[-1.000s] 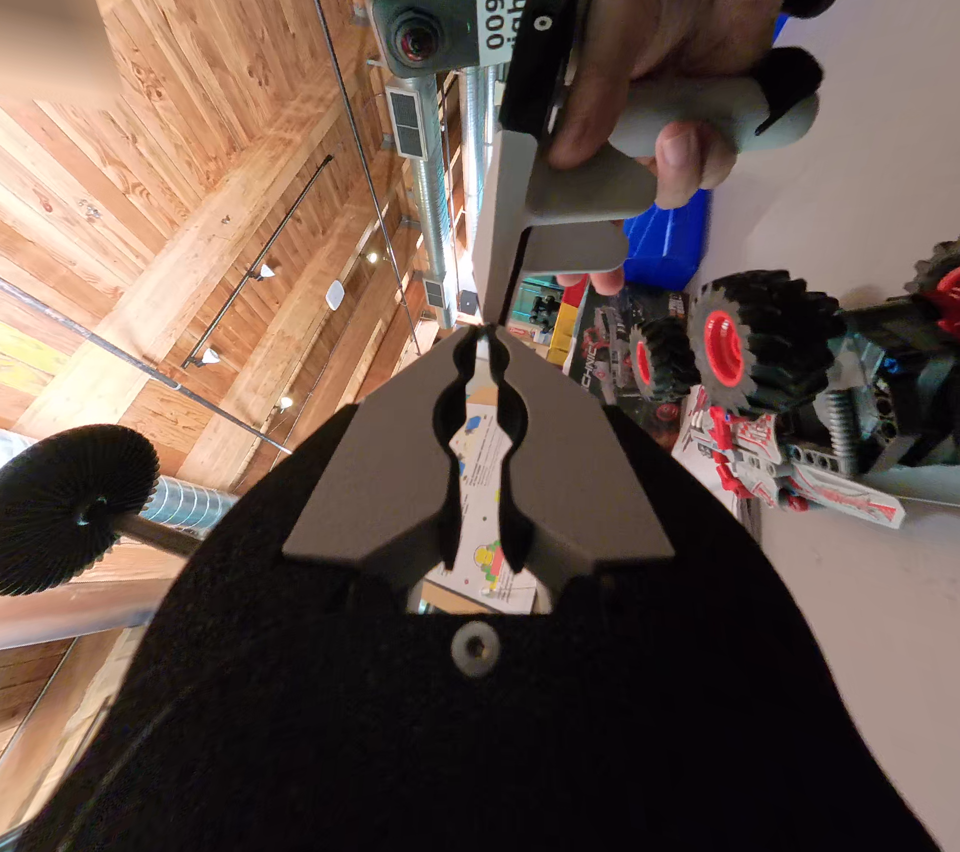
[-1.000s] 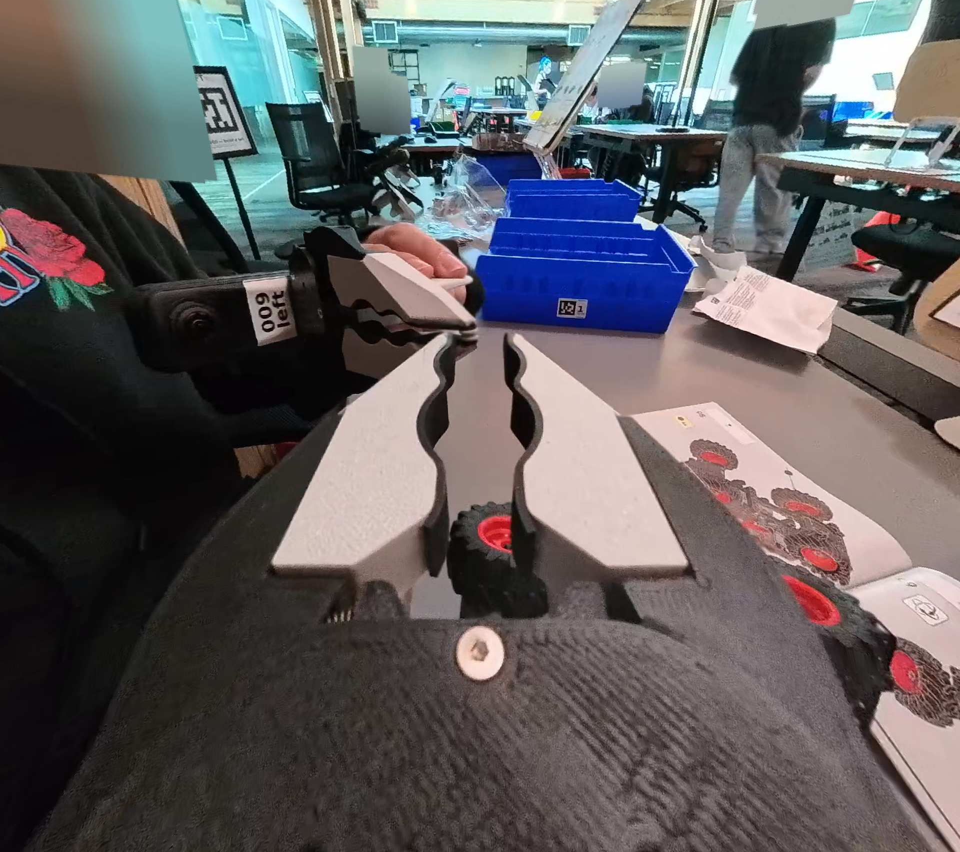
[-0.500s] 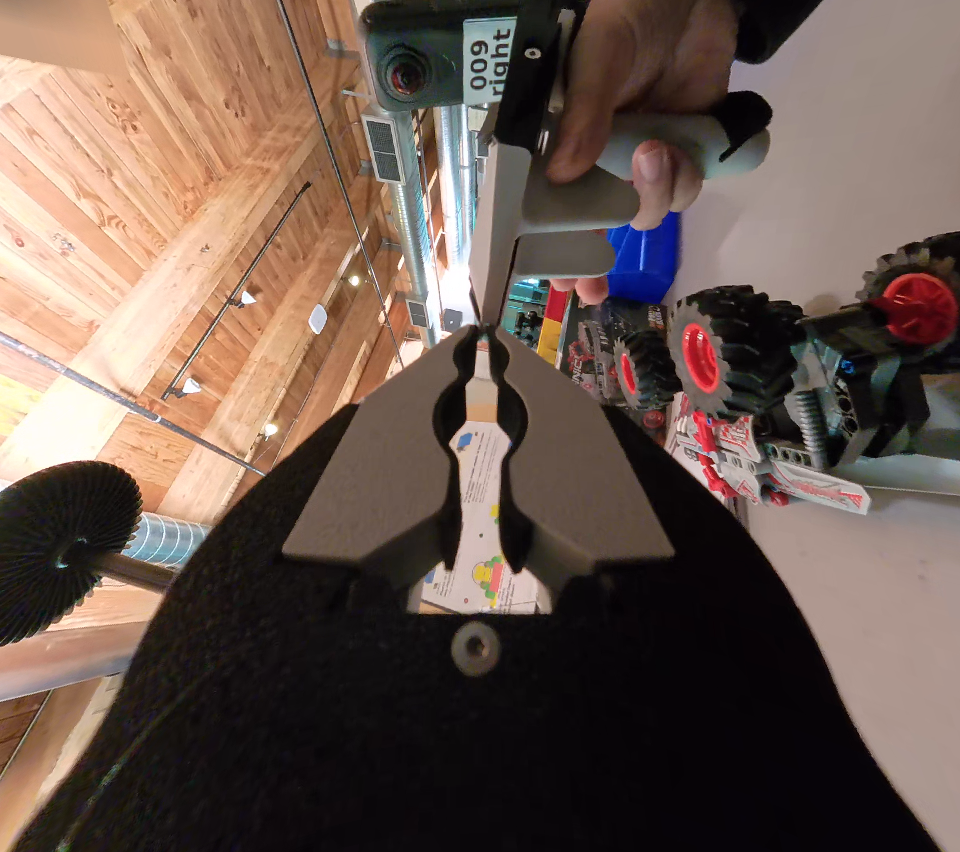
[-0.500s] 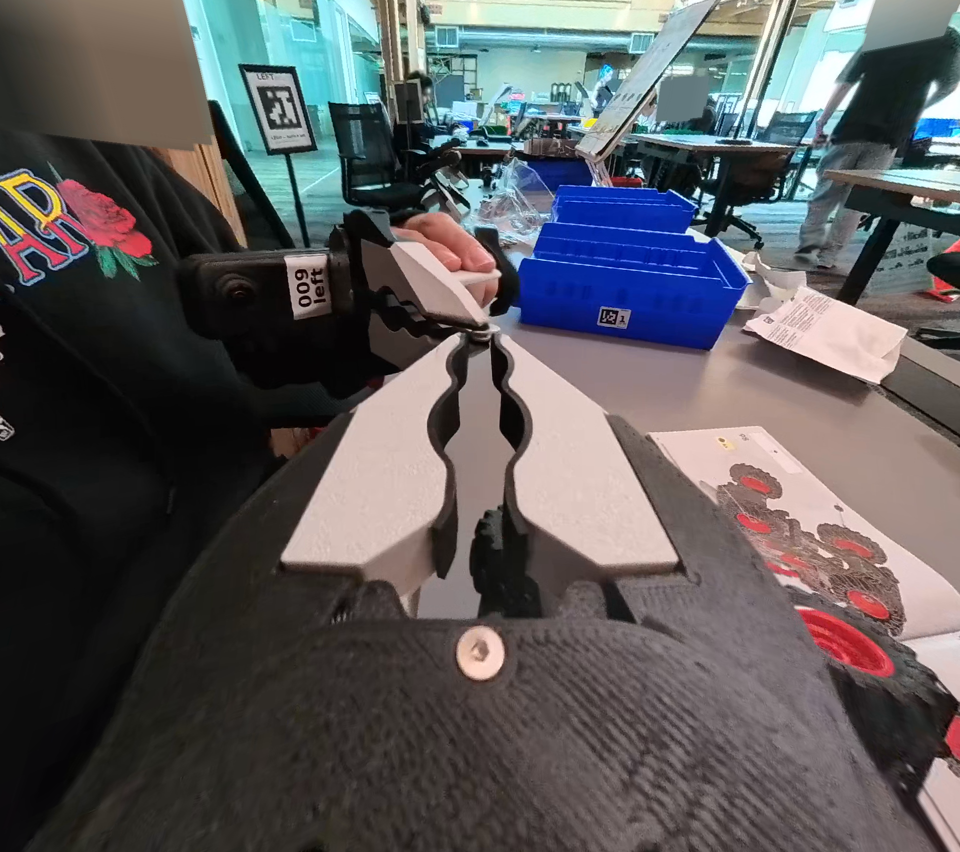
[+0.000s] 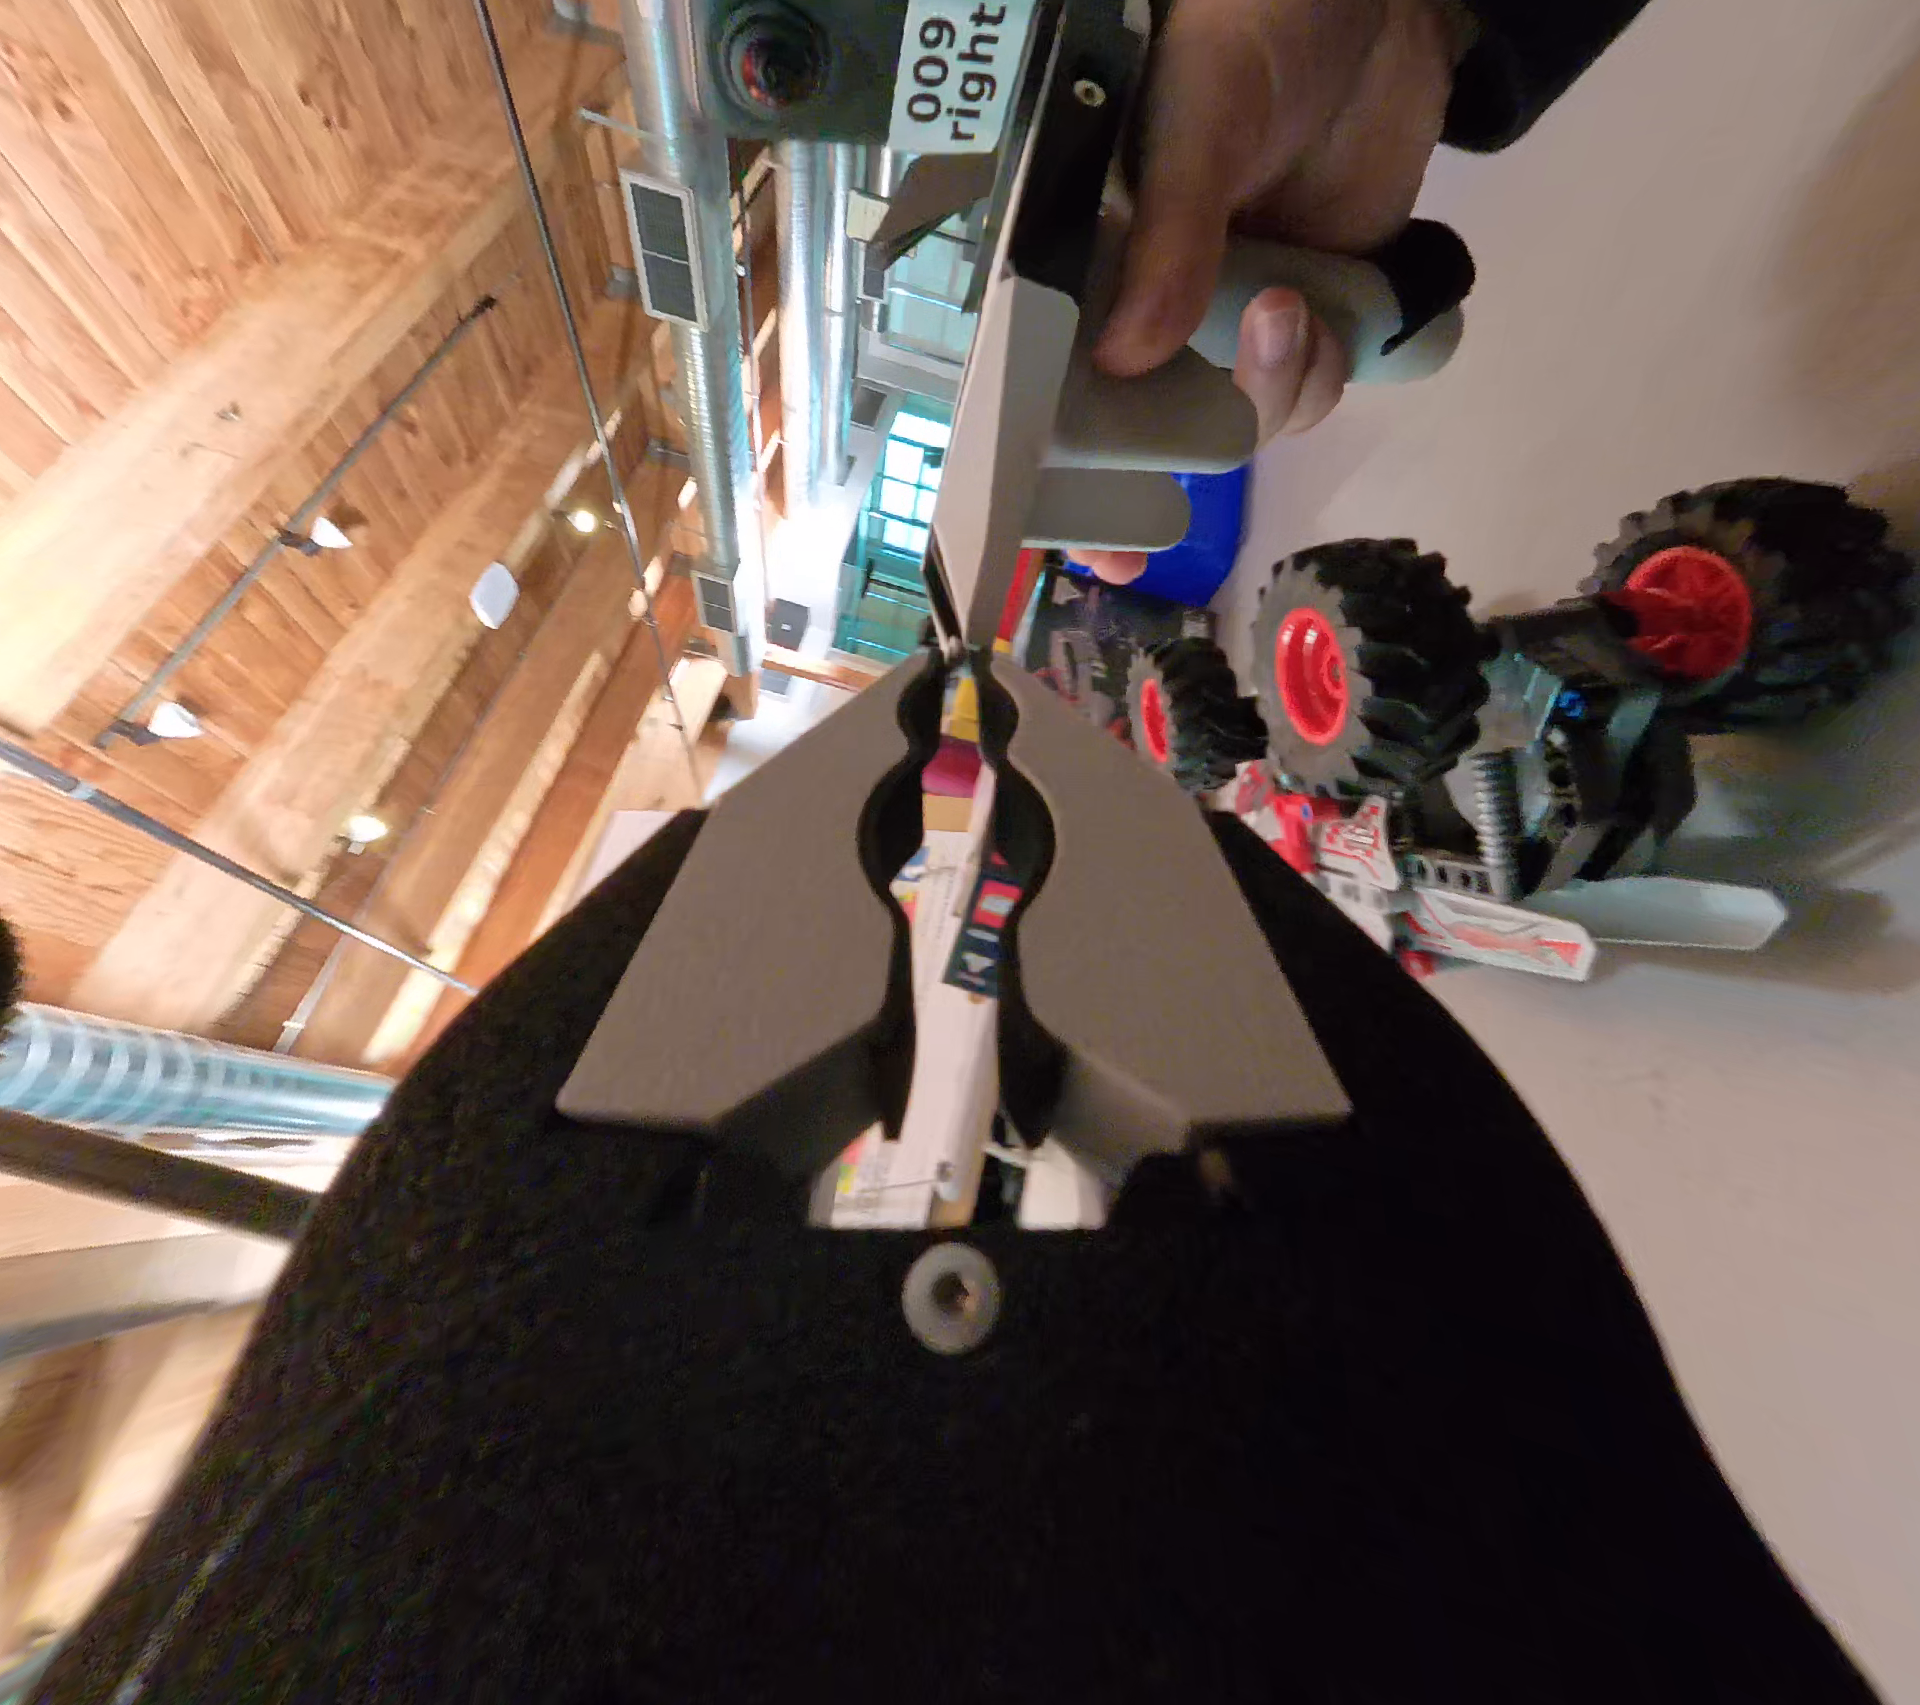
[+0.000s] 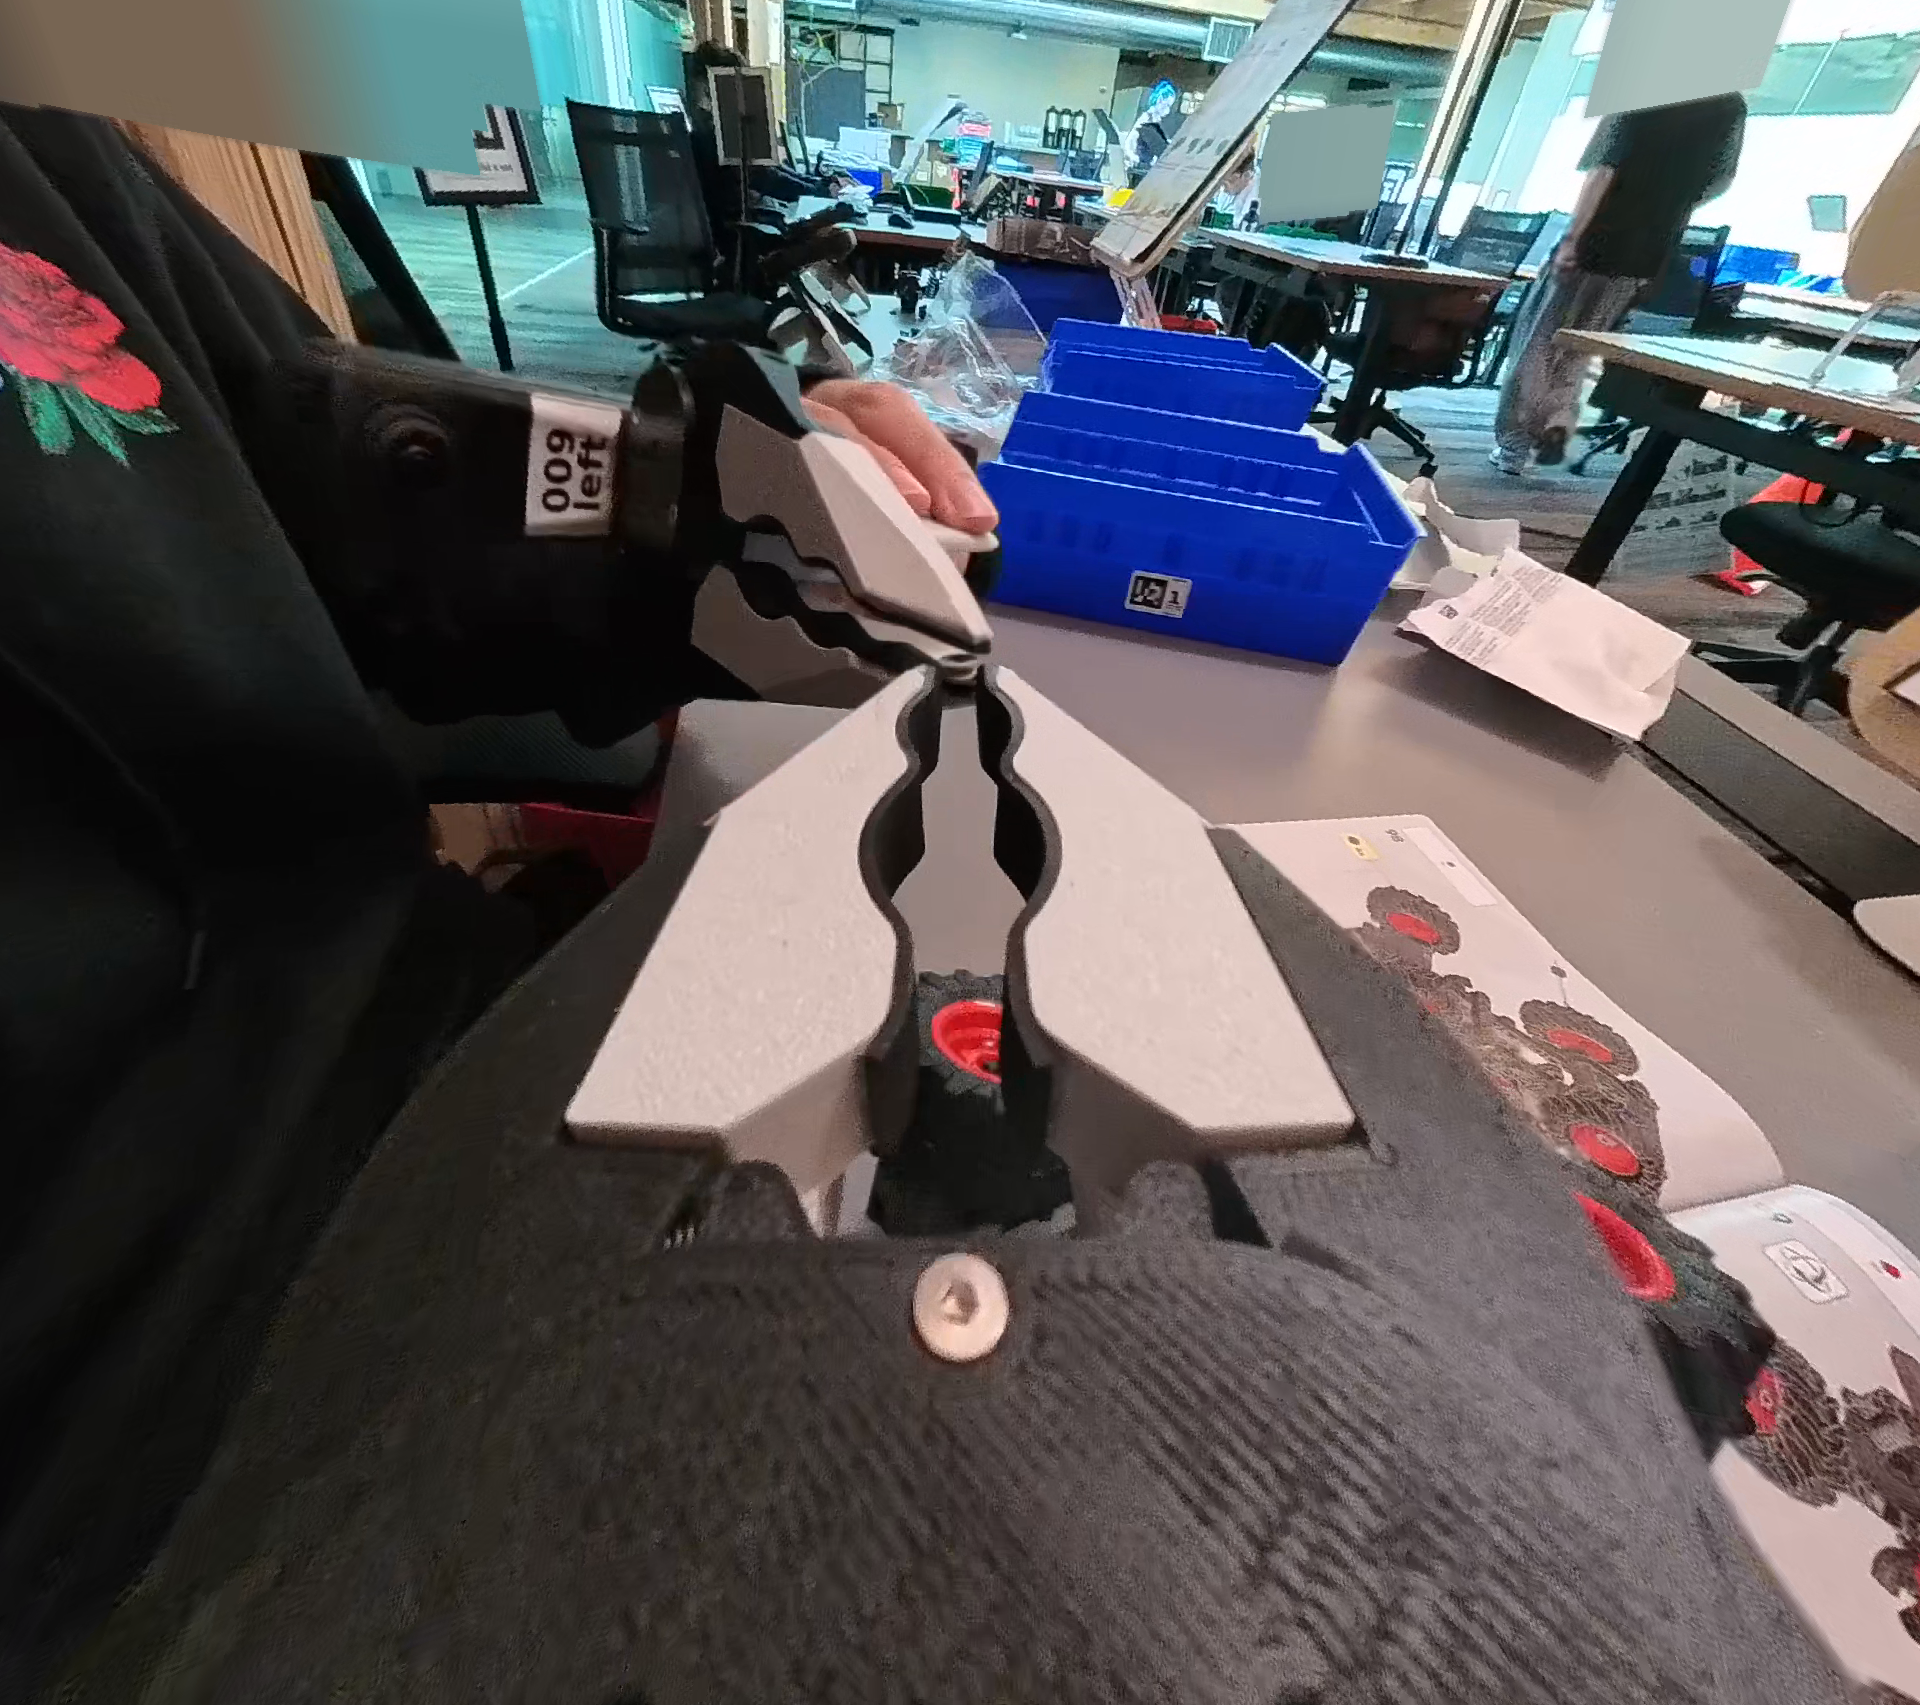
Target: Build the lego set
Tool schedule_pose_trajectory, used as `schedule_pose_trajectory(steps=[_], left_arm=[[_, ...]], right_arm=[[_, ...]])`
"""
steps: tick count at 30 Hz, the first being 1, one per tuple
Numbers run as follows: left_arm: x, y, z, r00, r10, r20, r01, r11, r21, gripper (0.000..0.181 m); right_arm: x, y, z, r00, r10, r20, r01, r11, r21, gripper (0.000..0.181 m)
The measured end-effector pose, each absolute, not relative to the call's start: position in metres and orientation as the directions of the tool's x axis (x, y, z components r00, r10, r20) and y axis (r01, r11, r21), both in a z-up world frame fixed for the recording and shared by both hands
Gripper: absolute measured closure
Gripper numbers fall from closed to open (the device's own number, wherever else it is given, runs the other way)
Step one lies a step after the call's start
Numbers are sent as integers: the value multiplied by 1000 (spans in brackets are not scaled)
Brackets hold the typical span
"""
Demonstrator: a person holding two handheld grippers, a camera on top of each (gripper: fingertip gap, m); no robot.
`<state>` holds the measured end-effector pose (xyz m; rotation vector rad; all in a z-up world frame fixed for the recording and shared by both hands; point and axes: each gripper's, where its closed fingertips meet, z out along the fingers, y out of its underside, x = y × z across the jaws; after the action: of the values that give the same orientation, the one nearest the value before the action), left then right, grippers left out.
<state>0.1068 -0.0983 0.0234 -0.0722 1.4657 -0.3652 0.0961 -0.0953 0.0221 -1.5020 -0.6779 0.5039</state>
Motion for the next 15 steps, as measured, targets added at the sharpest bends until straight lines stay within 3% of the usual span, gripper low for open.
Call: schedule_pose_trajectory(steps=[5,8,12,15], left_arm=[[105,-90,27,10,-406,-914,211,894,-395,171],[104,-88,30,-64,-549,-833,219,807,-549,170],[110,-76,33,-155,-786,-598,118,586,-801,172],[112,-71,27,-235,-885,-402,-8,415,-910,172]], right_arm=[[107,-85,19,775,614,149,160,39,-986,176],[114,-79,14,805,547,230,239,55,-969,177],[119,-69,6,796,427,428,440,77,-895,177],[122,-64,6,774,349,529,538,79,-839,176]])
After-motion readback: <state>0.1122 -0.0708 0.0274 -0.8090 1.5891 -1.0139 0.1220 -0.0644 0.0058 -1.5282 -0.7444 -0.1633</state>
